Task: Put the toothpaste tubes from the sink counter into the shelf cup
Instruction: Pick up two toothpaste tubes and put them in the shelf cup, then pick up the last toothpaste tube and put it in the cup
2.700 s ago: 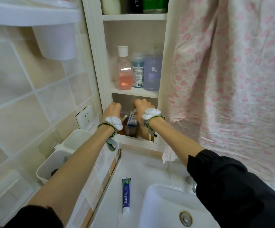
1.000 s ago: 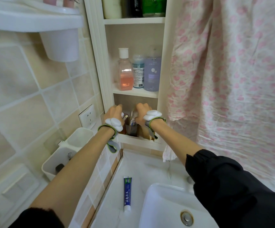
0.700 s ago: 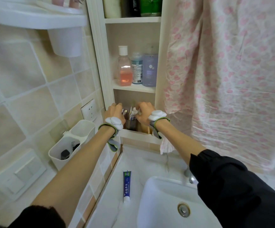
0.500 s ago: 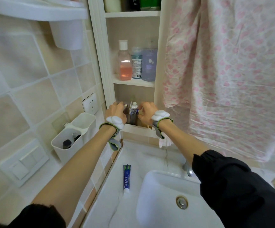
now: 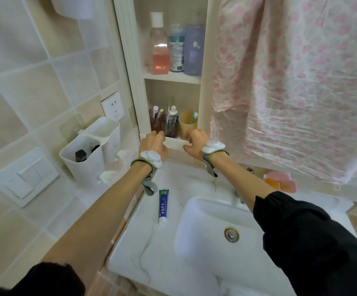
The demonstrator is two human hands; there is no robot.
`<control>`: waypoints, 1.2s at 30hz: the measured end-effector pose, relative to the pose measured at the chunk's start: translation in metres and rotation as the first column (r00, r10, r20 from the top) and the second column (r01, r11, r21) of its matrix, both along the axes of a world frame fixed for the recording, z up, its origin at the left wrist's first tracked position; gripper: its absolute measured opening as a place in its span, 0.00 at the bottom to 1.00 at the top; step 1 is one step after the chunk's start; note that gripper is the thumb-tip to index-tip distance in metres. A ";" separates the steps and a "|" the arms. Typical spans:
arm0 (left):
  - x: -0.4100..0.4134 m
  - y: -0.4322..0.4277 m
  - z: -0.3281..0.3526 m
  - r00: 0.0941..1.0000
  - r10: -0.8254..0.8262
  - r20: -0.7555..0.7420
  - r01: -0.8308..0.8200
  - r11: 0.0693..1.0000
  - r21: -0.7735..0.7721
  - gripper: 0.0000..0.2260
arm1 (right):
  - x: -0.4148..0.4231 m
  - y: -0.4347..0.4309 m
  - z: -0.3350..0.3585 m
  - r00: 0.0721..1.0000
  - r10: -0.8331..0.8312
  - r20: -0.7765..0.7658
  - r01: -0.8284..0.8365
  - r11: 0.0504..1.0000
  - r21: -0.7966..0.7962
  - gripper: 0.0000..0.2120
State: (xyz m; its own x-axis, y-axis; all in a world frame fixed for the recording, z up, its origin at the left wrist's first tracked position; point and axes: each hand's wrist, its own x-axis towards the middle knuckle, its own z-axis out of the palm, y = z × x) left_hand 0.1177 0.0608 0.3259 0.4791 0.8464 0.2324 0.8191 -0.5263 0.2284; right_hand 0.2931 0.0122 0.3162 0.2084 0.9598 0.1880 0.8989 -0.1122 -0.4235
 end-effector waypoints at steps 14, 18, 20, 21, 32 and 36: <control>-0.030 0.001 -0.112 0.990 0.004 -0.141 -0.022 0.992 -0.125 0.17 | -0.020 0.000 -0.109 0.999 0.018 -0.027 -0.024 0.972 -0.235 0.17; -0.039 0.004 -0.141 0.992 0.016 -0.127 -0.039 0.983 -0.181 0.14 | -0.032 0.003 -0.141 0.998 0.010 -0.069 -0.028 0.962 -0.270 0.15; -0.045 0.004 -0.155 0.994 0.022 -0.103 -0.044 0.976 -0.211 0.13 | -0.037 0.002 -0.155 0.996 0.006 -0.088 -0.031 0.958 -0.286 0.15; -0.048 0.004 -0.162 0.995 0.030 -0.092 -0.051 0.973 -0.227 0.12 | -0.039 0.003 -0.162 0.995 0.005 -0.101 -0.034 0.956 -0.292 0.15; -0.075 0.015 -0.226 0.993 0.036 -0.116 -0.072 0.945 -0.320 0.10 | -0.078 0.013 -0.228 0.985 -0.087 -0.147 0.015 0.901 -0.434 0.15; -0.082 0.020 -0.241 0.992 0.041 -0.121 -0.080 0.938 -0.337 0.09 | -0.093 0.014 -0.247 0.984 -0.118 -0.135 0.036 0.868 -0.495 0.16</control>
